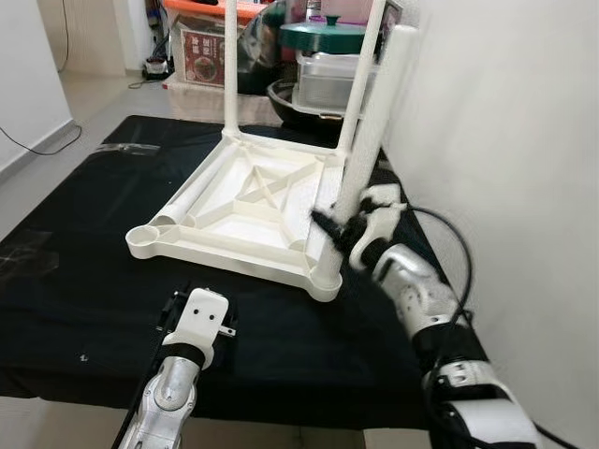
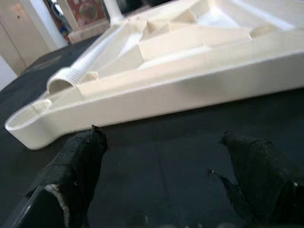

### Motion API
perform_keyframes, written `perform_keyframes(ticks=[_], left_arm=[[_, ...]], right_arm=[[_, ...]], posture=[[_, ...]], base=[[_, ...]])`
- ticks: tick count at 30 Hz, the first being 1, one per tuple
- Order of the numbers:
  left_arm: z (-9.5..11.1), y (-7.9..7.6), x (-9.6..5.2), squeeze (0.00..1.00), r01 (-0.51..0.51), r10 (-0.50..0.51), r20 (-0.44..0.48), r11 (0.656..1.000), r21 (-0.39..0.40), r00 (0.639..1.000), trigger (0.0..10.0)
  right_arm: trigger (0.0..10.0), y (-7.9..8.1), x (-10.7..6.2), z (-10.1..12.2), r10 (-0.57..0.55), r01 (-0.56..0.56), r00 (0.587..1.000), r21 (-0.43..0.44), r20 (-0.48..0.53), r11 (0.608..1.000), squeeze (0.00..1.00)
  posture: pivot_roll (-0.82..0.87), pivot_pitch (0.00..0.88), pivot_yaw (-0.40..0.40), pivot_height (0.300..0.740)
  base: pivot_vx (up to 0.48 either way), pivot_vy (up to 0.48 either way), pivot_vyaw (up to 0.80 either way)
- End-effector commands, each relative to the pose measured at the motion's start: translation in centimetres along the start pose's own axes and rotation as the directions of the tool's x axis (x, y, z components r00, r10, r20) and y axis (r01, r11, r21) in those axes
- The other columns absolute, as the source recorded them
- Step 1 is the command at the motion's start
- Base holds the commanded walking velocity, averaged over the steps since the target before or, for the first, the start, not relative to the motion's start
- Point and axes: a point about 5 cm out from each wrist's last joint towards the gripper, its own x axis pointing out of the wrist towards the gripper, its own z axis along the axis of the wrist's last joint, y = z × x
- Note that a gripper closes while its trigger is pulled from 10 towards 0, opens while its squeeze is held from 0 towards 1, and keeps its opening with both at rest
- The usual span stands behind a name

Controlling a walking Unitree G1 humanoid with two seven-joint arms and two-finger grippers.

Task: Building children table

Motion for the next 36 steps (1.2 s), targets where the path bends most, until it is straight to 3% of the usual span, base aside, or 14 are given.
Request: perform_keyframes(ticks=[1, 2, 3, 5, 8, 9, 10, 11, 14, 17, 25, 31, 32, 36], left_arm=[[-0.2, 0.1, -0.2, 0.0, 0.0, 0.001, -0.011, 1.0, 0.012, 1.0, 10.0], [-0.2, 0.1, -0.2, 0.0, 0.0, 0.001, -0.011, 1.0, 0.012, 1.0, 10.0], [-0.3, 0.3, -0.3, 0.0, -0.006, 0.006, -0.014, 1.0, 0.015, 1.0, 10.0], [-0.3, 0.2, -0.4, 0.0, -0.004, 0.005, -0.015, 1.0, 0.015, 1.0, 10.0], [-0.2, -0.1, -0.3, 0.0, 0.01, -0.01, -0.01, 1.0, 0.012, 1.0, 10.0], [-0.1, -0.3, -0.2, 0.0, 0.017, -0.017, -0.007, 1.0, 0.01, 1.0, 10.0], [-0.1, -0.3, -0.2, 0.0, 0.017, -0.017, -0.007, 1.0, 0.01, 1.0, 10.0], [0.0, -0.4, -0.1, 0.0, 0.025, -0.025, -0.003, 1.0, 0.009, 1.0, 10.0], [0.0, -0.5, -0.1, 0.0, 0.026, -0.026, -0.003, 1.0, 0.009, 1.0, 10.0], [0.0, -0.5, -0.1, 0.0, 0.026, -0.026, -0.003, 1.0, 0.009, 1.0, 10.0], [0.0, -0.5, -0.1, 0.0, 0.019, -0.019, -0.002, 1.0, 0.008, 1.0, 10.0], [-0.1, -0.9, 0.0, 0.0, 0.029, -0.029, -0.003, 1.0, -0.001, 1.0, 10.0], [-0.1, -1.0, 0.0, 0.0, 0.031, -0.031, -0.003, 1.0, -0.002, 1.0, 10.0], [-0.1, -1.1, 0.1, 0.0, 0.034, -0.034, -0.002, 0.999, -0.005, 0.999, 10.0]], right_arm=[[10.0, -0.1, 0.2, -1.0, -0.056, 0.055, 0.996, -0.022, -0.067, 0.998, 1.0], [10.0, -0.1, 0.2, -1.0, -0.056, 0.055, 0.996, -0.022, -0.067, 0.998, 1.0], [10.0, 0.1, 0.5, -1.1, -0.078, 0.074, 0.994, -0.047, -0.076, 0.996, 0.0], [10.0, 0.6, 0.7, -1.0, -0.053, 0.049, 0.996, -0.063, -0.075, 0.997, 0.0], [10.0, 2.2, 0.7, -0.6, 0.179, -0.182, 0.983, -0.073, -0.049, 0.981, 0.0], [10.0, 3.4, 0.3, -0.4, 0.338, -0.341, 0.94, -0.082, -0.05, 0.937, 0.0], [10.0, 3.4, 0.3, -0.4, 0.338, -0.341, 0.94, -0.082, -0.05, 0.937, 0.0], [10.0, 5.1, -0.5, 0.2, 0.567, -0.569, 0.822, -0.132, -0.059, 0.812, 0.0], [10.0, 6.1, -0.7, 0.7, 0.662, -0.665, 0.744, -0.191, -0.09, 0.722, 0.0], [10.0, 6.3, -0.2, 1.1, 0.654, -0.653, 0.752, -0.242, -0.088, 0.718, 0.0], [10.0, 7.1, 2.3, 1.9, 0.479, -0.455, 0.876, -0.412, -0.05, 0.79, 0.0], [10.0, 7.3, 1.9, 2.8, 0.51, -0.476, 0.86, -0.42, -0.035, 0.773, 0.0], [0.1, 7.2, 2.0, 3.1, 0.501, -0.467, 0.865, -0.4, -0.024, 0.788, 0.0], [0.0, 5.3, 3.2, 3.3, 0.274, -0.267, 0.961, -0.356, -0.033, 0.895, 0.0]], posture=[[0.09, 0.0, -0.106, 0.74], [0.09, 0.0, -0.106, 0.74], [0.1, 0.0, -0.11, 0.74], [0.09, 0.0, -0.095, 0.74], [0.09, 0.0, -0.093, 0.74], [0.08, 0.0, -0.084, 0.74], [0.08, 0.0, -0.084, 0.74], [0.08, 0.0, -0.085, 0.74], [0.08, 0.0, -0.087, 0.74], [0.08, 0.0, -0.087, 0.74], [0.09, 0.0, -0.1, 0.74], [0.07, 0.0, -0.093, 0.74], [0.07, 0.0, -0.092, 0.74], [0.07, 0.0, -0.098, 0.74]], base=[[0.0, 0.0, 0.0], [0.0, 0.0, 0.0], [0.0, 0.0, 0.0], [0.0, 0.0, 0.0], [0.0, 0.0, 0.0], [0.0, 0.0, 0.0], [0.0, 0.0, 0.0], [0.0, 0.0, 0.0], [0.0, 0.0, 0.0], [0.0, 0.0, 0.0], [0.0, 0.0, 0.0], [0.0, 0.0, 0.0], [0.0, 0.0, 0.0], [0.0, 0.0, 0.0]])
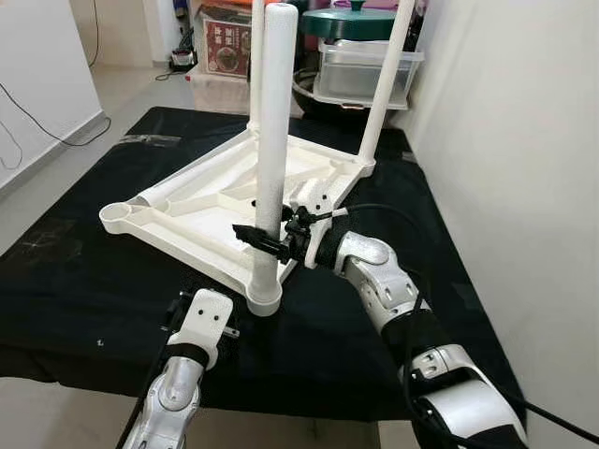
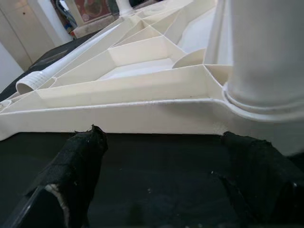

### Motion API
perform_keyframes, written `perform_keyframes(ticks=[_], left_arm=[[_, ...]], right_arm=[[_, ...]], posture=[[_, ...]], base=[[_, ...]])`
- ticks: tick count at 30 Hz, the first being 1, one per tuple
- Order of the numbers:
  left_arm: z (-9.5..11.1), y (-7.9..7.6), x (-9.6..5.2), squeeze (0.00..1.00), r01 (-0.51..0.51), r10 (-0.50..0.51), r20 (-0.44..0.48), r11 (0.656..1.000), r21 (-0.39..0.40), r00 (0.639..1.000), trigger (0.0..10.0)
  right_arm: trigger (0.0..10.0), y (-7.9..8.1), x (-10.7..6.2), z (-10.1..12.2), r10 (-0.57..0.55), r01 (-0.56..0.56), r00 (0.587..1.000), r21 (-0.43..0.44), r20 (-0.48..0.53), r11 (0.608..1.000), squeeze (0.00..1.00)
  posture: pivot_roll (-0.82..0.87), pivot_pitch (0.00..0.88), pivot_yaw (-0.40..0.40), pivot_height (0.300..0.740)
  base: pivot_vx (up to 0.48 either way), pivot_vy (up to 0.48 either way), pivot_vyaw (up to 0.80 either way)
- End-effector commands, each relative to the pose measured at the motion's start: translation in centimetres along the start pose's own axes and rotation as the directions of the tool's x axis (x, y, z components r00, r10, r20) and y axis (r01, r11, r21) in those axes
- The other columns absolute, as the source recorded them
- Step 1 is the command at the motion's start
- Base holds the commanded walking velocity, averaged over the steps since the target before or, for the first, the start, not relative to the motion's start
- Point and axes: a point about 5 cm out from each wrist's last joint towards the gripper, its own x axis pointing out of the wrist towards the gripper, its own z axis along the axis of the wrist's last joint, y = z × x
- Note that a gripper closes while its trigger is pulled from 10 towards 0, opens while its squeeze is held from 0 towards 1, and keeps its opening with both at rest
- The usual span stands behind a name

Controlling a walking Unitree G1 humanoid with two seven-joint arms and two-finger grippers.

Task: Building children table

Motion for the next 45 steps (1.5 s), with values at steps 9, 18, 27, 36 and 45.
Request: perform_keyframes(ticks=[9, 18, 27, 36, 45], left_arm=[[-0.3, -0.1, -0.2, 0.0, -0.003, 0.003, -0.011, 1.0, -0.002, 1.0, 10.0], [-0.6, 0.0, -0.5, 0.0, -0.004, 0.004, -0.021, 1.0, -0.003, 1.0, 10.0], [-0.6, 0.1, -0.1, 0.0, -0.005, 0.005, -0.018, 1.0, 0.0, 1.0, 10.0], [-0.6, 0.3, 0.1, 0.0, -0.012, 0.012, -0.013, 1.0, 0.006, 1.0, 10.0], [-0.4, 0.4, 0.2, 0.0, -0.01, 0.01, -0.005, 1.0, 0.015, 1.0, 10.0]], right_arm=[[0.0, -6.5, -5.4, -4.2, -0.813, 0.877, 0.475, 0.101, -0.336, 0.47, 0.0], [10.0, -5.1, -12.1, -5.8, -0.896, 0.99, 0.136, 0.029, -0.423, 0.136, 0.0], [10.0, -6.0, -8.7, -1.3, -0.881, 0.914, 0.4, 0.181, -0.254, 0.363, 1.0], [10.0, -6.1, -5.8, 7.1, -0.606, 0.57, 0.78, 0.219, 0.157, 0.792, 0.0], [10.0, 1.6, -3.3, 4.8, 0.089, -0.099, 0.982, 0.052, 0.168, 0.994, 0.0]], posture=[[0.06, 0.0, -0.103, 0.74], [0.02, 0.0, -0.074, 0.74], [0.04, 0.0, -0.089, 0.74], [0.06, 0.0, -0.101, 0.74], [0.08, 0.0, -0.103, 0.74]], base=[[0.0, 0.0, 0.0], [0.0, 0.0, 0.0], [0.0, 0.0, 0.0], [0.0, 0.0, 0.0], [0.0, 0.0, 0.0]])
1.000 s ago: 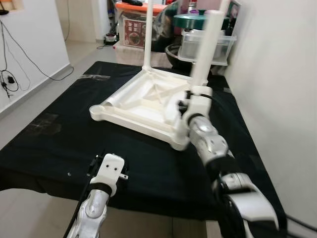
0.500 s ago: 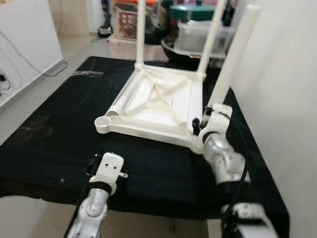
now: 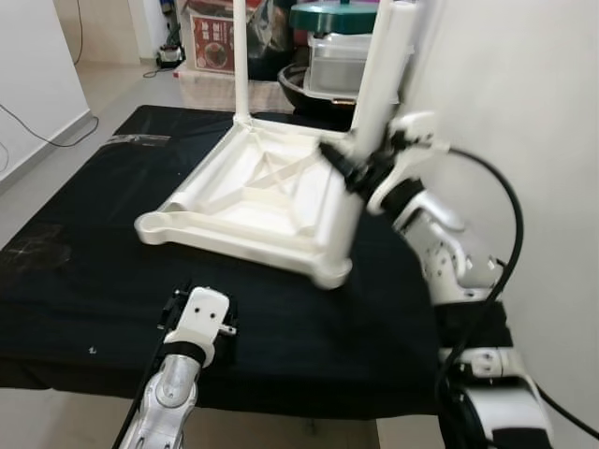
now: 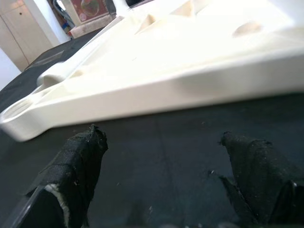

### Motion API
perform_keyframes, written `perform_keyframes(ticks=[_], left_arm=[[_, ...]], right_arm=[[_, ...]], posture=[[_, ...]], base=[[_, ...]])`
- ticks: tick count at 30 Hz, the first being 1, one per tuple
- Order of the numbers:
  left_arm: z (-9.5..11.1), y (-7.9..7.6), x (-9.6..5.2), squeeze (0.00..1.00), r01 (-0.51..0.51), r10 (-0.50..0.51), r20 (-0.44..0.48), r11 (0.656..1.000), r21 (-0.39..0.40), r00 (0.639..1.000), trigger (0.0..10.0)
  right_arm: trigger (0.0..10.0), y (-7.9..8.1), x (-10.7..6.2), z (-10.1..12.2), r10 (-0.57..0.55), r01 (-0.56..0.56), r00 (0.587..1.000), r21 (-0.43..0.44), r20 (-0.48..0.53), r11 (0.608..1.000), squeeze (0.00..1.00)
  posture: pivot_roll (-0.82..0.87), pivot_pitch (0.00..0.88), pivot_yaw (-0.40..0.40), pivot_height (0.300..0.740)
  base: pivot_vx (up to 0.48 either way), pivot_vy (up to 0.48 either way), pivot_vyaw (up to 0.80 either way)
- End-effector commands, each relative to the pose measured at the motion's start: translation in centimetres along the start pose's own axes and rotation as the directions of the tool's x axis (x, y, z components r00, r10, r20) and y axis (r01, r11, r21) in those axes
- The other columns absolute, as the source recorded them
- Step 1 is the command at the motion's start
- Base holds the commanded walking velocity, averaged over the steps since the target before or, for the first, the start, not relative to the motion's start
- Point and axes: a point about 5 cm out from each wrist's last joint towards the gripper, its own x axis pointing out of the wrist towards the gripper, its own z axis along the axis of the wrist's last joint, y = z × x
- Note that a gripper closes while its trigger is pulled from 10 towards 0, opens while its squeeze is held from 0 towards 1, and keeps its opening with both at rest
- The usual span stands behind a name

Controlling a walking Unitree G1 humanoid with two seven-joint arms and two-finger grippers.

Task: Building children table

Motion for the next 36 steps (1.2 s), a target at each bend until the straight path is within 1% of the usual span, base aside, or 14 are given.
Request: perform_keyframes(ticks=[1, 9, 10, 14, 15, 17, 18, 19, 20, 21, 30, 32, 33, 36], left_arm=[[-0.2, -0.1, -0.1, 0.0, 0.007, -0.007, -0.005, 1.0, 0.011, 1.0, 10.0], [-0.2, 0.1, -0.3, 0.0, 0.007, -0.007, -0.008, 1.0, 0.013, 1.0, 10.0], [-0.3, 0.0, -0.3, 0.0, 0.009, -0.009, -0.009, 1.0, 0.012, 1.0, 10.0], [-0.3, -0.2, -0.4, 0.0, 0.014, -0.013, -0.009, 1.0, 0.008, 1.0, 10.0], [-0.3, -0.2, -0.5, 0.0, 0.013, -0.013, -0.011, 1.0, 0.007, 1.0, 10.0], [-0.3, -0.2, -0.5, 0.0, 0.012, -0.012, -0.012, 1.0, 0.006, 1.0, 10.0], [-0.3, -0.2, -0.5, 0.0, 0.012, -0.012, -0.012, 1.0, 0.006, 1.0, 10.0], [-0.4, -0.2, -0.6, 0.0, 0.01, -0.01, -0.014, 1.0, 0.005, 1.0, 10.0], [-0.4, -0.2, -0.6, 0.0, 0.009, -0.008, -0.015, 1.0, 0.003, 1.0, 10.0], [-0.5, -0.2, -0.6, 0.0, 0.007, -0.007, -0.016, 1.0, 0.002, 1.0, 10.0], [-0.6, -0.2, -0.6, 0.0, 0.009, -0.009, -0.019, 1.0, 0.0, 1.0, 10.0], [-0.6, -0.3, -0.6, 0.0, 0.011, -0.011, -0.019, 1.0, 0.001, 1.0, 10.0], [-0.6, -0.3, -0.6, 0.0, 0.012, -0.012, -0.019, 1.0, 0.001, 1.0, 10.0], [-0.6, -0.3, -0.6, 0.0, 0.012, -0.012, -0.019, 1.0, 0.002, 1.0, 10.0]], right_arm=[[10.0, 2.0, 0.9, -1.0, 0.142, -0.141, 0.99, 0.029, -0.024, 0.99, 0.0], [8.2, 4.7, 1.3, -3.1, 0.252, -0.251, 0.965, 0.018, -0.07, 0.968, 0.0], [0.9, 4.2, 1.5, -3.8, 0.182, -0.182, 0.978, 0.011, -0.097, 0.983, 0.0], [0.0, 0.1, 1.6, -4.7, -0.271, 0.282, 0.954, 0.075, -0.129, 0.957, 0.0], [0.0, -2.4, 0.1, -5.4, -0.535, 0.552, 0.823, 0.049, -0.192, 0.832, 0.0], [0.0, -3.9, -1.2, -6.0, -0.684, 0.705, 0.691, 0.013, -0.234, 0.709, 0.0], [0.0, -3.9, -1.2, -6.0, -0.684, 0.705, 0.691, 0.013, -0.234, 0.709, 0.0], [0.0, -5.9, -4.8, -6.7, -0.878, 0.895, 0.405, -0.087, -0.255, 0.438, 0.0], [0.0, -6.6, -7.8, -7.0, -0.95, 0.953, 0.211, -0.17, -0.228, 0.252, 0.0], [0.0, -6.6, -9.4, -7.1, -0.969, 0.961, 0.132, -0.211, -0.209, 0.177, 0.0], [0.0, -5.3, -10.1, -7.2, -0.963, 0.947, 0.169, -0.236, -0.209, 0.217, 0.0], [1.9, -5.5, -9.9, -7.3, -0.96, 0.947, 0.18, -0.227, -0.215, 0.228, 0.0], [10.0, -5.7, -9.4, -7.1, -0.953, 0.939, 0.207, -0.228, -0.219, 0.257, 0.0], [10.0, -6.0, -8.9, -7.0, -0.952, 0.937, 0.221, -0.224, -0.212, 0.268, 0.0]], posture=[[0.08, 0.0, -0.103, 0.74], [0.08, 0.0, -0.098, 0.74], [0.08, 0.0, -0.097, 0.74], [0.06, 0.0, -0.094, 0.74], [0.06, 0.0, -0.094, 0.74], [0.06, 0.0, -0.094, 0.74], [0.06, 0.0, -0.094, 0.74], [0.06, 0.0, -0.097, 0.74], [0.06, 0.0, -0.099, 0.74], [0.06, 0.0, -0.097, 0.74], [0.05, 0.0, -0.086, 0.74], [0.05, 0.0, -0.084, 0.74], [0.05, 0.0, -0.084, 0.74], [0.05, 0.0, -0.085, 0.74]], base=[[0.0, 0.0, 0.0], [0.0, 0.0, 0.0], [0.0, 0.0, 0.0], [0.0, 0.0, 0.0], [0.0, 0.0, 0.0], [0.0, 0.0, 0.0], [0.0, 0.0, 0.0], [0.0, 0.0, 0.0], [0.0, 0.0, 0.0], [0.0, 0.0, 0.0], [0.0, 0.0, 0.0], [0.0, 0.0, 0.0], [0.0, 0.0, 0.0], [0.0, 0.0, 0.0]])
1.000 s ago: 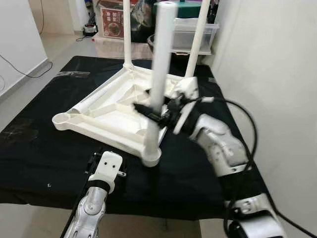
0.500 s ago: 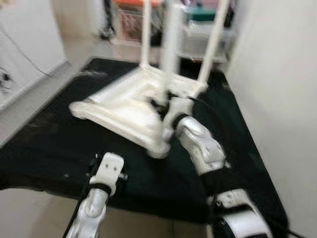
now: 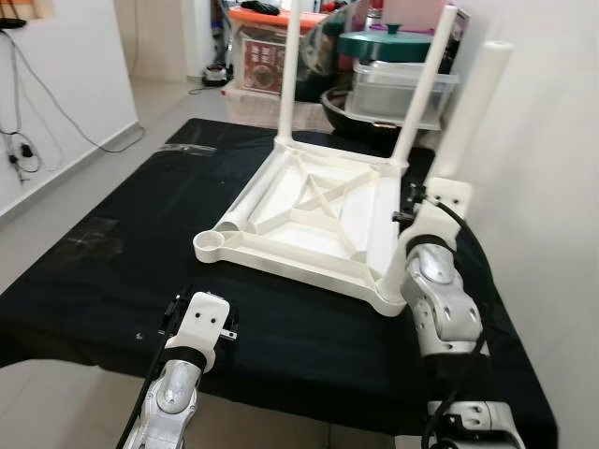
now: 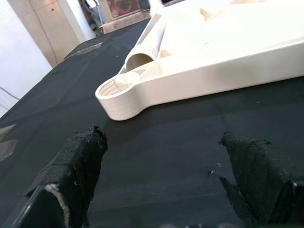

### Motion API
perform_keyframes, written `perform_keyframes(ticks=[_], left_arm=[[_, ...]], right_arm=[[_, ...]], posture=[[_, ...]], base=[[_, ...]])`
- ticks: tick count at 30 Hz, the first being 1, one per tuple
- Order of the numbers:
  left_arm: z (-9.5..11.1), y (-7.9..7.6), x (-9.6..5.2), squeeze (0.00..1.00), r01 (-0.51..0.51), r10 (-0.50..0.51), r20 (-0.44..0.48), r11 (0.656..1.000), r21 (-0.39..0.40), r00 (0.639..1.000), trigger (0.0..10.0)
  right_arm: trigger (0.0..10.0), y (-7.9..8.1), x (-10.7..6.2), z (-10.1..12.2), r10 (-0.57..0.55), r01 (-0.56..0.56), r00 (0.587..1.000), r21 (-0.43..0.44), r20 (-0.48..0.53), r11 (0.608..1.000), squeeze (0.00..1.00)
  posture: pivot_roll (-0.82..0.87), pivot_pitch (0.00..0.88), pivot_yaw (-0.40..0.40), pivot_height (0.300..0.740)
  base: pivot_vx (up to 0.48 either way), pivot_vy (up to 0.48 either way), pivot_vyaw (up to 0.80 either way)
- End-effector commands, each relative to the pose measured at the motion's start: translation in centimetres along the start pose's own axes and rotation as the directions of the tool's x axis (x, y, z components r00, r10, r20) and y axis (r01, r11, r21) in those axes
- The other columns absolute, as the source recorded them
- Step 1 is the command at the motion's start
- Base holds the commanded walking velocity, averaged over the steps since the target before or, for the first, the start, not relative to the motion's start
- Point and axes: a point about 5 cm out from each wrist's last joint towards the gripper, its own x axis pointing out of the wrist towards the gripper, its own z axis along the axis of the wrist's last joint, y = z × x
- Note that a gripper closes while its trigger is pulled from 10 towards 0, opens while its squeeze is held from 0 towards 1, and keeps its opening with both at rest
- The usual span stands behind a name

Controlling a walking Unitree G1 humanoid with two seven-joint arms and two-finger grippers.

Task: Building children table

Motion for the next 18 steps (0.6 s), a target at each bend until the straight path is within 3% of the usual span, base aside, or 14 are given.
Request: perform_keyframes(ticks=[1, 3, 4, 12, 18], left_arm=[[-0.2, -0.3, 0.0, 0.0, 0.013, -0.013, -0.004, 1.0, 0.003, 1.0, 10.0], [-0.2, -0.3, 0.0, 0.0, 0.013, -0.013, -0.005, 1.0, 0.004, 1.0, 10.0], [-0.2, -0.2, 0.0, 0.0, 0.012, -0.012, -0.005, 1.0, 0.005, 1.0, 10.0], [-0.3, -0.1, -0.2, 0.0, 0.006, -0.006, -0.007, 1.0, 0.006, 1.0, 10.0], [-0.2, 0.3, -0.8, 0.0, 0.005, -0.005, -0.011, 0.999, 0.031, 1.0, 10.0]], right_arm=[[10.0, -0.8, 0.3, -2.8, -0.028, 0.023, 0.992, -0.042, -0.121, 0.999, 0.0], [10.0, -0.2, 0.4, -2.5, -0.072, 0.067, 0.99, -0.048, -0.119, 0.997, 0.0], [10.0, 0.0, 0.2, -2.2, -0.067, 0.064, 0.992, -0.033, -0.103, 0.997, 1.0], [10.0, 0.5, -0.8, -1.2, -0.015, 0.016, 1.0, 0.018, -0.027, 1.0, 1.0], [10.0, 0.3, -3.1, -0.7, 0.089, -0.088, 0.996, -0.023, 0.029, 0.996, 1.0]], posture=[[0.05, 0.0, -0.09, 0.74], [0.05, 0.0, -0.09, 0.74], [0.06, 0.0, -0.094, 0.74], [0.05, 0.0, -0.088, 0.74], [0.03, 0.0, -0.076, 0.74]], base=[[0.0, 0.0, 0.0], [0.0, 0.0, 0.0], [0.0, 0.0, 0.0], [0.0, 0.0, 0.0], [0.0, 0.0, 0.0]])
